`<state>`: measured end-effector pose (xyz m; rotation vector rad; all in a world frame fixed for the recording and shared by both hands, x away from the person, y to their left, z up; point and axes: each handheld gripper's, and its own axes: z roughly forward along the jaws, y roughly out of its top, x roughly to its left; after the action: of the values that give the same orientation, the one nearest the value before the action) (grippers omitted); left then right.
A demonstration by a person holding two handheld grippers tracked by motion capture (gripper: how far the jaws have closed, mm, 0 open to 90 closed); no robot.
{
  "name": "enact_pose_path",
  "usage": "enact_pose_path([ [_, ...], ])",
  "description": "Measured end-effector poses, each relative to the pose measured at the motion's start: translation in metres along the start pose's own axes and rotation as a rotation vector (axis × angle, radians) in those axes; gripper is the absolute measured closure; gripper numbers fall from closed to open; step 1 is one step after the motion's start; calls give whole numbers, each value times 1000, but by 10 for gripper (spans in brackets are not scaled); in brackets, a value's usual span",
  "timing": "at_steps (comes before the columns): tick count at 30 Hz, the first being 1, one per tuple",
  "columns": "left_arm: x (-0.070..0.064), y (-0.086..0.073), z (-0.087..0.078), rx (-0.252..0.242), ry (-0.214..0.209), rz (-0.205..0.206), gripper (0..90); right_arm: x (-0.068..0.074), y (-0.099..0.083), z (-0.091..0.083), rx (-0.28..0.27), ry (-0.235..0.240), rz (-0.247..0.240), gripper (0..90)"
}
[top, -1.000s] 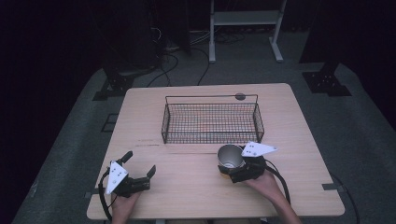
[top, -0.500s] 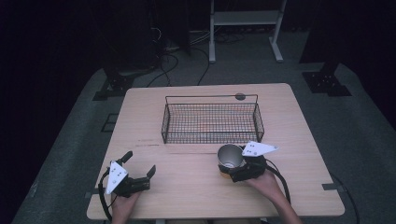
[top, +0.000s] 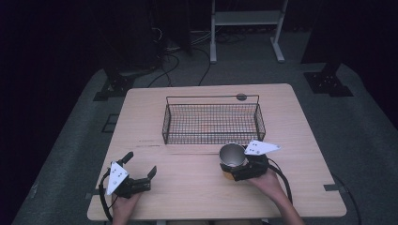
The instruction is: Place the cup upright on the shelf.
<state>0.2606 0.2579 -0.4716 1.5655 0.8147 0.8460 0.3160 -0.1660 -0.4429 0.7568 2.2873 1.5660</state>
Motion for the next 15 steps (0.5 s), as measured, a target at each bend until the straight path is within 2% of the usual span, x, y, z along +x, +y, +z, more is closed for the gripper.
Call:
enact_pose_path([
  [8,0,0,0,-1,0,-1,0,-3,3,-4,-14,9,18,96],
  [15,0,0,0,0,0,-1,0,-5,12,-6,-21,21,15,96],
])
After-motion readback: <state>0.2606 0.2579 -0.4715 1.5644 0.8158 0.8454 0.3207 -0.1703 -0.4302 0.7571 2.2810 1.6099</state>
